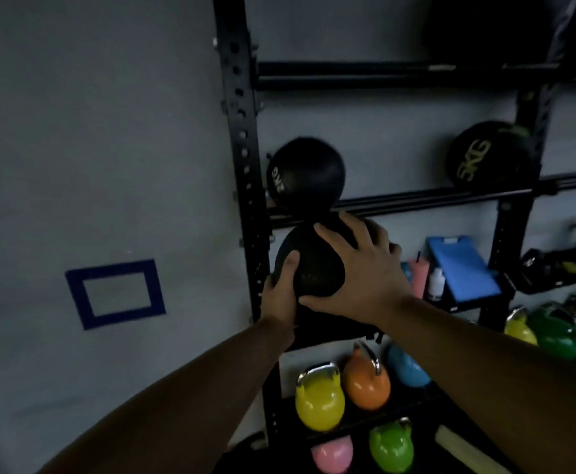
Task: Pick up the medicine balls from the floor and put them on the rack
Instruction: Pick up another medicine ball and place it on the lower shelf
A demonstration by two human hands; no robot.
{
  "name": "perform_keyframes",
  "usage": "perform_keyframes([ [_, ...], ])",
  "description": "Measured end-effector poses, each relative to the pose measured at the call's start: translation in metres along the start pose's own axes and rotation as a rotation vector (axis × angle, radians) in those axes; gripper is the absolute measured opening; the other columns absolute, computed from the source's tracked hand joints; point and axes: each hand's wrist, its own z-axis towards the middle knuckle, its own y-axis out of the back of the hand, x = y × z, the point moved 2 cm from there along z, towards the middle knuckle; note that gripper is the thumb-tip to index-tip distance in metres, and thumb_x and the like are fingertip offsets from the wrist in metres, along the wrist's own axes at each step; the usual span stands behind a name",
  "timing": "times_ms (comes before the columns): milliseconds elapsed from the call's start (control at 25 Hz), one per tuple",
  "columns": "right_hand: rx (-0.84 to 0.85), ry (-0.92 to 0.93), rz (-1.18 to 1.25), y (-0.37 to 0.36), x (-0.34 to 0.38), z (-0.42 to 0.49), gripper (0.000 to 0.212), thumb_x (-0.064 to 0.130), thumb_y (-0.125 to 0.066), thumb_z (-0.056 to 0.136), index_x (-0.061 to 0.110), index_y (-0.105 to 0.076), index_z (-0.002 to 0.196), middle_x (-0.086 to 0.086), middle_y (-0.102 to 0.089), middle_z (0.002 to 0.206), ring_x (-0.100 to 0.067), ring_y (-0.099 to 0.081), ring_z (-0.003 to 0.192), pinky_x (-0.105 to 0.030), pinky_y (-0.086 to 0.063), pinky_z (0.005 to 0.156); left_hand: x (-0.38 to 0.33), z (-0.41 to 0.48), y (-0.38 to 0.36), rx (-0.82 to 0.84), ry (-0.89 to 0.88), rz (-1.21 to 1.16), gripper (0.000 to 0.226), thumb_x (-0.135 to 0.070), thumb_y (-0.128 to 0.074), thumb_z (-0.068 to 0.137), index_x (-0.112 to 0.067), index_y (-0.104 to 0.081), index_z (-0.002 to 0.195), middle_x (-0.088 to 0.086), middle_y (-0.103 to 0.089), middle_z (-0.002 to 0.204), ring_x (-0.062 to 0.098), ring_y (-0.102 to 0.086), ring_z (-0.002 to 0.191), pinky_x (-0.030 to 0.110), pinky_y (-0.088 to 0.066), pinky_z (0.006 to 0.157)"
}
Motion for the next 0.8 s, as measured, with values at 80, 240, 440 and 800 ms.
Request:
perform_keyframes([
  [80, -0.085, -0.005, -0.028, 0.063, -0.016, 0.023, 0.116, 0.095, -0.053, 0.054, 0.051, -0.016, 0.155, -0.001, -0.015, 0.167, -0.044, -0.016, 0.148, -0.07, -0.031, 0.109, -0.055, -0.008, -0.05, 0.068, -0.086, 0.016, 0.113, -0.072, -0.086, 0.054, -0.015, -0.062, 0.149, 0.015, -0.075, 0.134, 0.033, -0.075, 0.116, 0.052, -0.061, 0.103],
  [240, -0.201, 0.013, -0.095, 0.149, -0.045, 0.056, 0.117, 0.095, -0.053, 0.055, 0.048, -0.018, 0.156, -0.004, -0.016, 0.168, -0.046, -0.017, 0.147, -0.07, -0.031, 0.106, -0.125, -0.023, -0.128, 0.149, -0.203, 0.005, 0.121, -0.074, -0.085, 0.052, -0.017, -0.056, 0.154, 0.014, -0.071, 0.139, 0.031, -0.072, 0.119, 0.051, -0.061, 0.103],
  [440, -0.288, 0.043, -0.127, 0.189, -0.089, 0.094, 0.117, 0.095, -0.053, 0.055, 0.046, -0.021, 0.157, -0.006, -0.018, 0.168, -0.049, -0.019, 0.146, -0.07, -0.031, 0.106, -0.155, -0.008, -0.191, 0.195, -0.279, -0.015, 0.12, -0.076, -0.083, 0.053, -0.017, -0.056, 0.154, 0.014, -0.071, 0.138, 0.031, -0.072, 0.119, 0.051, -0.061, 0.102],
  [800, -0.405, -0.004, -0.016, 0.065, -0.204, 0.186, 0.113, 0.09, -0.061, 0.061, 0.041, -0.028, 0.157, -0.008, -0.021, 0.166, -0.049, -0.024, 0.143, -0.073, -0.036, 0.102, -0.117, 0.165, -0.242, 0.146, -0.327, 0.143, 0.119, -0.083, -0.085, 0.049, -0.026, -0.056, 0.149, 0.008, -0.07, 0.137, 0.029, -0.072, 0.118, 0.051, -0.063, 0.1],
])
